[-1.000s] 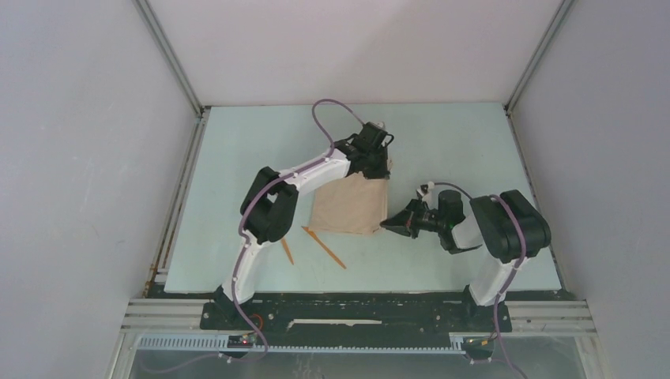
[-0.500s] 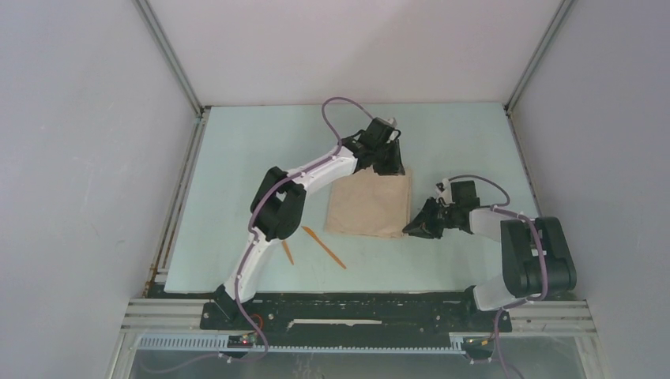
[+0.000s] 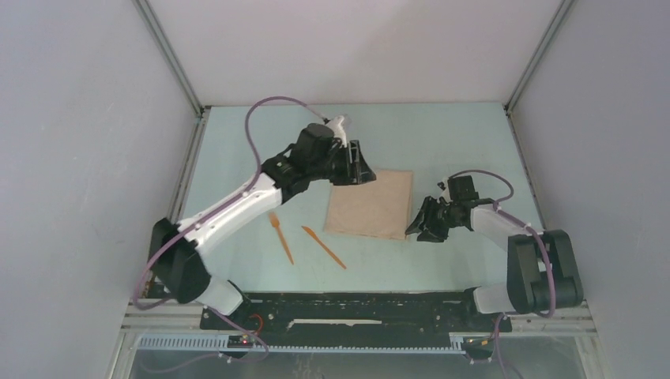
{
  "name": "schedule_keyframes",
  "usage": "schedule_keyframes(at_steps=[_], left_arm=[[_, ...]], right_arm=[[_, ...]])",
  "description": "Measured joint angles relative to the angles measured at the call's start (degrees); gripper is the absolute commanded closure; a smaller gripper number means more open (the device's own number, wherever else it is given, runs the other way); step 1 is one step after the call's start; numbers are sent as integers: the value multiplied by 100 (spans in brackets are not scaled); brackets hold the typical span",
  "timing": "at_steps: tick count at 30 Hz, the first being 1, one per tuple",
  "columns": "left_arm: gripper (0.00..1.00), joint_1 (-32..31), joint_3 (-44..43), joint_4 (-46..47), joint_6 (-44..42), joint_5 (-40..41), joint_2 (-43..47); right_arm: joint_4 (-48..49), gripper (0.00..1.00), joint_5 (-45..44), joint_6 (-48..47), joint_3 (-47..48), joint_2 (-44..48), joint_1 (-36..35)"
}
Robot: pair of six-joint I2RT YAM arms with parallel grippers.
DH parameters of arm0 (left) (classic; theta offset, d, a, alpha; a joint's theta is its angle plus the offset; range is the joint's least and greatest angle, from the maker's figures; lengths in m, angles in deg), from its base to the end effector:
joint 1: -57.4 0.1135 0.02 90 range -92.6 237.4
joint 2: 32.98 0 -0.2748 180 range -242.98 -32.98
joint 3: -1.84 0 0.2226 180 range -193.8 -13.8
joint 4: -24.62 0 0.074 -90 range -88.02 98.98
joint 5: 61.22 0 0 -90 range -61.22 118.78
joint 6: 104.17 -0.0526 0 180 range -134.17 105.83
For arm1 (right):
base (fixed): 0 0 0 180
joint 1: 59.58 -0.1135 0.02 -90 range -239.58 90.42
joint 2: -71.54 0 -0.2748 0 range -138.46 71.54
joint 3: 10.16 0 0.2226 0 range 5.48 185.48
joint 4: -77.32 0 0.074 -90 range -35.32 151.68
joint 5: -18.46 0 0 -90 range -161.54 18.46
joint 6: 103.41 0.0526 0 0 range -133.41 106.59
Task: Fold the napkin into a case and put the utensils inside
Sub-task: Smooth out the lower triangle-folded napkin at the center of the board.
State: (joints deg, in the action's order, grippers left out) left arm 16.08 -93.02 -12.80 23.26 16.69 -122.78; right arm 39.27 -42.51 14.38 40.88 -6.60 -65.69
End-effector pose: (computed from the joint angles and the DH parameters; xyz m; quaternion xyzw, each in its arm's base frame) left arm 0.2531 -0.2372 0.3408 0.0803 0.8690 -0.3754 0.3120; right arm 0.2082 0.0480 0.1721 0.1248 0.9387 0.2949 0.1279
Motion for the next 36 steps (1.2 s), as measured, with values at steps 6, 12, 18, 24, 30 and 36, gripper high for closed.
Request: schedule_keyframes(at_steps=[6,12,18,24,30,36], left_arm=[[45,15,1670,332,28,-175,1255],[45,15,2321,234,52,-173,1486],[45,22,2315,372,52,-210,1635],[45,74,2317,376,50,-280,1709],[45,243,2321,391,52,-378,1982],[44,339,2396,461,55,-481,2057]], right_arm=[[-118,46,-363,111,275,-546,-616],[-332,53,-925,155,562,-649,-940],[-514,68,-1069,184,769,-898,-942],[-570,94,-1005,149,922,-1163,-940],[-680,100,-841,122,957,-1274,-656],[-1191,98,-1130,168,1097,-1307,-216]])
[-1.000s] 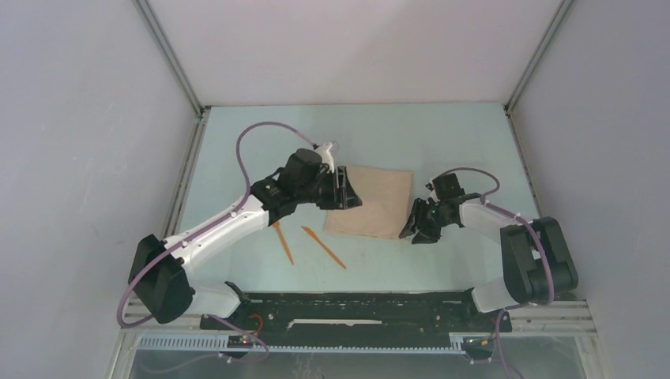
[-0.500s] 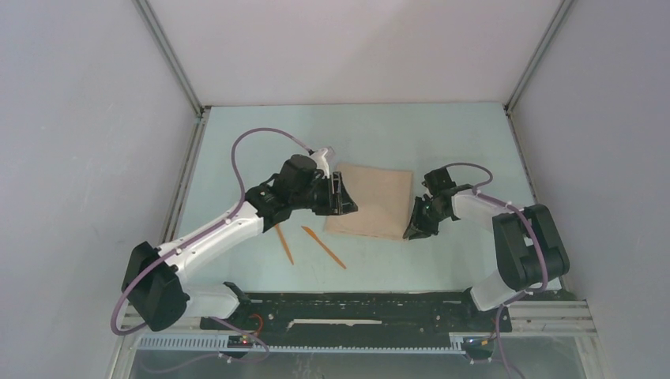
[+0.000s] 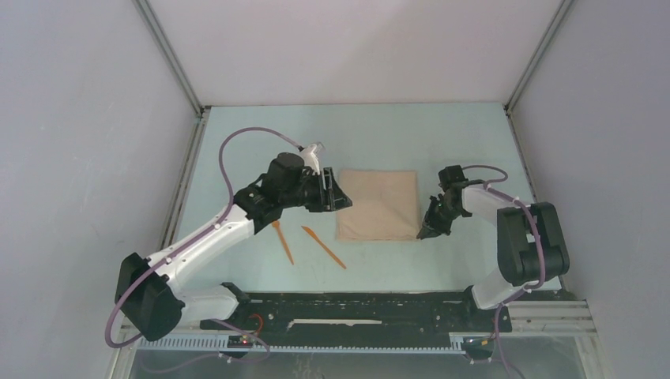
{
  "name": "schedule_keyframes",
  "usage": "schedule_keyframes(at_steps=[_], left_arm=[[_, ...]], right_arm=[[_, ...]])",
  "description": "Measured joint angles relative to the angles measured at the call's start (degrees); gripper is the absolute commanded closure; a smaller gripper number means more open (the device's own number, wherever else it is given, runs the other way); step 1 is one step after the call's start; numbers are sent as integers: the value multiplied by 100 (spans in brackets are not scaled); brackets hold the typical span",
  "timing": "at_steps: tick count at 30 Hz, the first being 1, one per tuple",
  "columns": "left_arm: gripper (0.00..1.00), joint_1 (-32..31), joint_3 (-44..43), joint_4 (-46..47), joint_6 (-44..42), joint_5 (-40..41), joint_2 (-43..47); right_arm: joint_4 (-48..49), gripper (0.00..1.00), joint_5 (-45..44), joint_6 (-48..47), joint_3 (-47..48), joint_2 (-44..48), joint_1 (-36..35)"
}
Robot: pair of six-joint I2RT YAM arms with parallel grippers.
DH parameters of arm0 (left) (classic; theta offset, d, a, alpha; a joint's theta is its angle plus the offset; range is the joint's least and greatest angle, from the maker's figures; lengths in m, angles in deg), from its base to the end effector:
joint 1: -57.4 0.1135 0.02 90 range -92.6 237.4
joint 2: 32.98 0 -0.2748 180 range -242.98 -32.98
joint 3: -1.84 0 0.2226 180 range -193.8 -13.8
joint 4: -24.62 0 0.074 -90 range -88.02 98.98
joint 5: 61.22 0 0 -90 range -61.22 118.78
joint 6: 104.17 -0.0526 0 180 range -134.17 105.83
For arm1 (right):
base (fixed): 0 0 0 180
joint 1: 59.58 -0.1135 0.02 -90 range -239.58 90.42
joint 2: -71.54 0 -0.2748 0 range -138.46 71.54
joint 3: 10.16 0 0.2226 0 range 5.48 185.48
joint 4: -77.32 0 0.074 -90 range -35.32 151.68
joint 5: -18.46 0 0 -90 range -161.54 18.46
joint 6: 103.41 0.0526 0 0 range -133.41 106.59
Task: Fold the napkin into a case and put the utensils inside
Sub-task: Smooth out the lower triangle-folded napkin at the center of the board.
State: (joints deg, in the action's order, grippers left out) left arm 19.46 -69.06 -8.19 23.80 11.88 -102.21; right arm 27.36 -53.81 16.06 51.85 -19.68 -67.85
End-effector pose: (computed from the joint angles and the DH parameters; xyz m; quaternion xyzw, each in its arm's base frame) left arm 0.1889 -0.1667 0.3126 0.0720 0.8615 -0.3998 0.3045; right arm 0.2386 0.0509 0.1577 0.1666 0.9695 0.1753 0.0386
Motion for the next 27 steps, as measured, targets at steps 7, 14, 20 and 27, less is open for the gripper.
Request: schedule_keyframes(at_steps=[7,14,20,27], left_arm=[[38,59,382,273,219,-87,-111],[41,83,101,872,680,-48,-1217],[44,203,-990,1228,986,-48,-2745],[46,352,-1088,1285,1003,-94,-3025]], right_arm=[[-546,57,-1093,-118,337,157,155],[-164,52,-739,-590,782,855,210],[673,58,553,-527,870,490,343],[-22,51,-175,-629,236,973,341]])
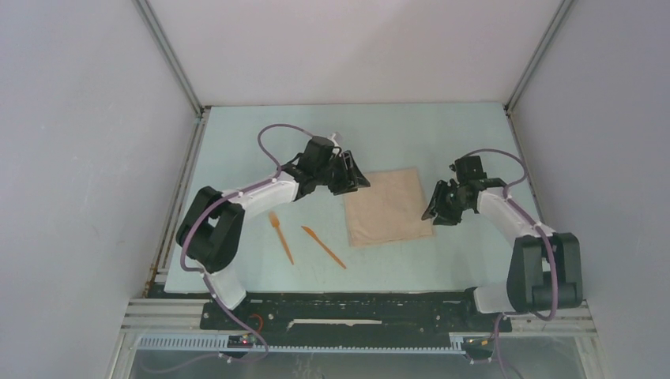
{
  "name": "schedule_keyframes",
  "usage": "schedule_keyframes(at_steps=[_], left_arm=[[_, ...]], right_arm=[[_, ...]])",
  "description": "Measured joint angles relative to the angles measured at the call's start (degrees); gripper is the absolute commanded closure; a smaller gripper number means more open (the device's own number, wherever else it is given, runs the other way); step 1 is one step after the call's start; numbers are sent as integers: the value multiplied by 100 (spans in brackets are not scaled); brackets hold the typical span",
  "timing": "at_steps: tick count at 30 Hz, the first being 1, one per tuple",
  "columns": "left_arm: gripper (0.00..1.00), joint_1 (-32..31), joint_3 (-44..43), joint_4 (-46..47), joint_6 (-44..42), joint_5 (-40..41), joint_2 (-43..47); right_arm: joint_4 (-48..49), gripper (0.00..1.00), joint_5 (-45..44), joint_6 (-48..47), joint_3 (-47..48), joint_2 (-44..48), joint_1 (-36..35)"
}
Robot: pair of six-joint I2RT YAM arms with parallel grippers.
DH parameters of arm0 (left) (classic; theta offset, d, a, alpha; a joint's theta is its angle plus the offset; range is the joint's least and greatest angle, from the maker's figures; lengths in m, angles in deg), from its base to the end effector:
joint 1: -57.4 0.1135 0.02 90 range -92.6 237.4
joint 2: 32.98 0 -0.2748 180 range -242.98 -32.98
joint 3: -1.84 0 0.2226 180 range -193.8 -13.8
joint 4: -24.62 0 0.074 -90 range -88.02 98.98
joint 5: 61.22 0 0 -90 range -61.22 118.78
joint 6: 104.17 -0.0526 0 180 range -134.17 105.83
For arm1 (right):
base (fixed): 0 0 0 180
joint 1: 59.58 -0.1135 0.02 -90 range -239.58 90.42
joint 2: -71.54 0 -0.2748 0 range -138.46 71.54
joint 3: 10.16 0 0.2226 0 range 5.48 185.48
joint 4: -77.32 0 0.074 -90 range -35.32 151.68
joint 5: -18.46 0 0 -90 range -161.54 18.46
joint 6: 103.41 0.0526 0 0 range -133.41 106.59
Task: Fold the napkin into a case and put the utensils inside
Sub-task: Smooth out the lower triangle-folded napkin at the center of the board.
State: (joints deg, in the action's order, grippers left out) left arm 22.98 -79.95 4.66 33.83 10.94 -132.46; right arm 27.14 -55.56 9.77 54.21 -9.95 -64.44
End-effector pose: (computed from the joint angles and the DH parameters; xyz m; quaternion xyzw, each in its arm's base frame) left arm 0.3007 -0.2256 0.2411 -0.0369 0.8885 -0.3918 0.2362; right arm 0.2381 0.0348 0.2048 0.1276 0.9629 0.1794 0.1561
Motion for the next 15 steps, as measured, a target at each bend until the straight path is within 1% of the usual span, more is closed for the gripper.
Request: schedule_keyframes(at_steps=[2,4,6,10,12,15], left_arm=[[48,44,-37,2,-2,-46,-70],[49,105,-186,24,-9,-66,-278],[49,175,-354,37,-13,-72,-522],[50,297,-706,33,-50,-87,-1008],[48,341,-817,33,-57,-90,-1189],[44,376,-896,-24,-162,-92,-1329]], right_arm=[[-98,54,44,-81,-20,260,17],[9,57,286,-144,7,343,31],[162,60,638,-190,50,162,28],[542,61,1119,-181,59,-634,70],[599,63,975,-144,33,-960,168],[555,60,645,-22,-26,-1158,308]])
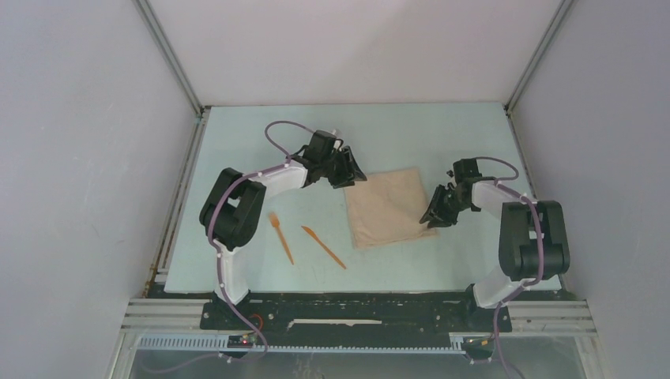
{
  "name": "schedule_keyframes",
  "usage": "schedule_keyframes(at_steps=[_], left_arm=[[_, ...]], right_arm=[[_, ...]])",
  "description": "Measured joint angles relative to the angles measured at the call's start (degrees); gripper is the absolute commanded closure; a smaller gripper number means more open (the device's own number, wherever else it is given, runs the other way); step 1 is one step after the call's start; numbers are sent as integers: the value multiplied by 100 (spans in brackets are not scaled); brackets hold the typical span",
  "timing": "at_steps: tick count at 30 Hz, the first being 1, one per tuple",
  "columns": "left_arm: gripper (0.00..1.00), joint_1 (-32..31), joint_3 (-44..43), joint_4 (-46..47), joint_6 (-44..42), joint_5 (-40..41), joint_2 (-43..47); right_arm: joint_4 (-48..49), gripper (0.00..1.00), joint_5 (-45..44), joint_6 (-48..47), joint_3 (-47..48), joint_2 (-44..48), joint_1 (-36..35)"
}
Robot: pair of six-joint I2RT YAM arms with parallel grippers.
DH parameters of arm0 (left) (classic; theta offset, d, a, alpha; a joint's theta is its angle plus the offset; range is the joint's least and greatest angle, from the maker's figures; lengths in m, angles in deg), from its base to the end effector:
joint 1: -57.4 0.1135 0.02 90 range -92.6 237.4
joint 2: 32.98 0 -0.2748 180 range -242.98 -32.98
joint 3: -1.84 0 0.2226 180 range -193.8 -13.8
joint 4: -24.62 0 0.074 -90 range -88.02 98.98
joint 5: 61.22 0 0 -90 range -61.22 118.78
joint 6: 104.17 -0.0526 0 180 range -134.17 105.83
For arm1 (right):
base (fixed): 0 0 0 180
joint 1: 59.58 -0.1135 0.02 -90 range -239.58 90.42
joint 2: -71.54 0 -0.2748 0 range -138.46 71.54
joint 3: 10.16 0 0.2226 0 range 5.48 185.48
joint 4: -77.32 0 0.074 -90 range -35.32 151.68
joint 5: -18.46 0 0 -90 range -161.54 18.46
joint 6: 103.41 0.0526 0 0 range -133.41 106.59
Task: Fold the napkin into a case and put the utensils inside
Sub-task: Smooth out the lower triangle-folded napkin at the center of the board, then pick up the lower triangle-folded napkin from the center of the board.
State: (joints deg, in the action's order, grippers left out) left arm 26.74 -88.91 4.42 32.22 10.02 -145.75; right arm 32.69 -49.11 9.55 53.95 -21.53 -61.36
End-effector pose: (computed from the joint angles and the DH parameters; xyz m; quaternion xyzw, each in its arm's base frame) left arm 0.3565 -0.2310 0.2002 -0.0581 0.9026 -0.3655 0.2198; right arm 0.2634 0.0283 0.1625 0.1511 0.9594 0.2180 0.0955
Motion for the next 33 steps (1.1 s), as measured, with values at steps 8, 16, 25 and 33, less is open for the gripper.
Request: schedule_keyframes(at_steps=[8,16,25,33], left_arm=[[48,13,-76,-114,-188,-7,-7],[58,127,-275,-181,-160,59,-278],[58,341,-894,-693,-72,153,-1049],[40,337,-603,-887,-92,70,-431]], right_arm=[[-98,48,-179,35,310,723,-238],[1346,56,1425,520,1829,-1045,44],[1567,56,1864,839,2627,-2726,459],[-87,32,765,24,3456,-2188,208]])
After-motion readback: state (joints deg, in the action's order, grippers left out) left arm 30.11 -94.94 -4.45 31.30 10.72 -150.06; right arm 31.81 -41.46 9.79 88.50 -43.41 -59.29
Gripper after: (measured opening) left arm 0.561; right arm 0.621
